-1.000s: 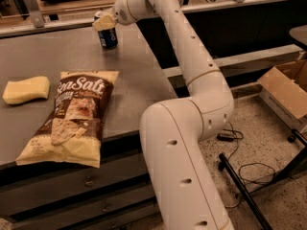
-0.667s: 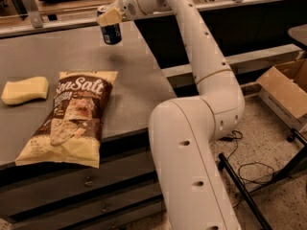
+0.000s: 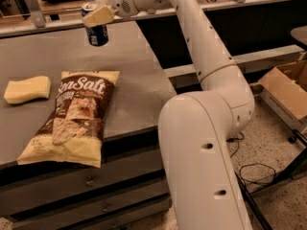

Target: Move pepsi can near brown chip bag

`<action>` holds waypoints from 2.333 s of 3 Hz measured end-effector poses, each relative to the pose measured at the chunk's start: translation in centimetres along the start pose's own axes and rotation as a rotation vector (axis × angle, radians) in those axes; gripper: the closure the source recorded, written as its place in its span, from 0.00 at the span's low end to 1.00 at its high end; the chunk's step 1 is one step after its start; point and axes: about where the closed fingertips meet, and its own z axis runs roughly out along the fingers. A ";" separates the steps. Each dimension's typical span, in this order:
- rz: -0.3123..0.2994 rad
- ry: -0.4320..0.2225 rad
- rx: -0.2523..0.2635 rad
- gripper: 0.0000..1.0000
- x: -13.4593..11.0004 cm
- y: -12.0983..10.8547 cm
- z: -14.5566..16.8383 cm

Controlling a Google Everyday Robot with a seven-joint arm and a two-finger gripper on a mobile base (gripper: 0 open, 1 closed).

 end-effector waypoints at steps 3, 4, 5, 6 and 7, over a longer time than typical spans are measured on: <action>0.038 0.034 -0.132 0.76 2.9 9.6 2.8; 0.053 0.052 -0.147 0.44 4.5 11.6 3.3; 0.051 0.050 -0.149 0.22 4.3 11.5 3.5; 0.051 0.050 -0.154 0.01 4.3 11.7 3.8; 0.050 0.049 -0.155 0.00 4.3 11.7 3.8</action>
Offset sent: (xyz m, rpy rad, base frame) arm -0.1136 0.0205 -0.0557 -0.0335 0.1011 0.1082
